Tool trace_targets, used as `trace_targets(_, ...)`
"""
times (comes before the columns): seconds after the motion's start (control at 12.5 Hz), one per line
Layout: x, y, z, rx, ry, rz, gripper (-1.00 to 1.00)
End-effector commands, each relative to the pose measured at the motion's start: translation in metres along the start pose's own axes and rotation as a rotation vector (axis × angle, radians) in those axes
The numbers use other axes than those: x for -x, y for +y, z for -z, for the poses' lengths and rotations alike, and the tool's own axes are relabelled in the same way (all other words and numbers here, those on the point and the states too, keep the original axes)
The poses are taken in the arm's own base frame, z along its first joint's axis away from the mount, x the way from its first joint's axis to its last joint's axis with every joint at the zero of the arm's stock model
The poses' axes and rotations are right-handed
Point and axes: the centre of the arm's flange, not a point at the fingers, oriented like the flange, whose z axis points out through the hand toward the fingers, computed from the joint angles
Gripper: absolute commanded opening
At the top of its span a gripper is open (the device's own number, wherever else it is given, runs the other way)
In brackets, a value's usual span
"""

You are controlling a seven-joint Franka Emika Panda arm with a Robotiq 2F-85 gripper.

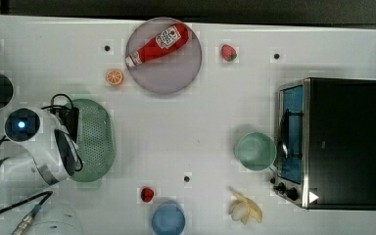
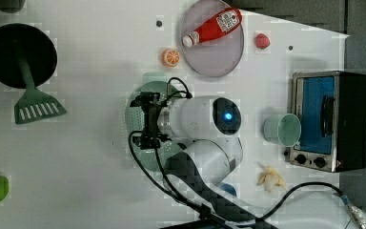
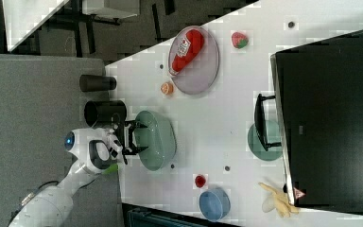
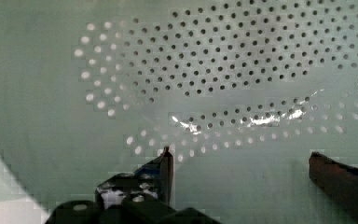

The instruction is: Drag strainer right to left.

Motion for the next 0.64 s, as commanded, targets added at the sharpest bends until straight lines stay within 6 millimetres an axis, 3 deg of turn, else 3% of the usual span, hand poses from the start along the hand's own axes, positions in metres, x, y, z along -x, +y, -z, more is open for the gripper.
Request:
trace_targets(0.08,0.046,0.021,-0.005,-0.004,-0.023,-0.028,1.0)
trace_targets(0.32,0.065,0.024,-0.012,-0.007,-0.031,-0.003,1.0)
trace_targets(0.48,0.064,0.019,-0.006,-0.022,-0.033,0.007,1.0)
trace_targets(0.64,0.052,0.012,0.012,0.0,0.006,0.082,1.0)
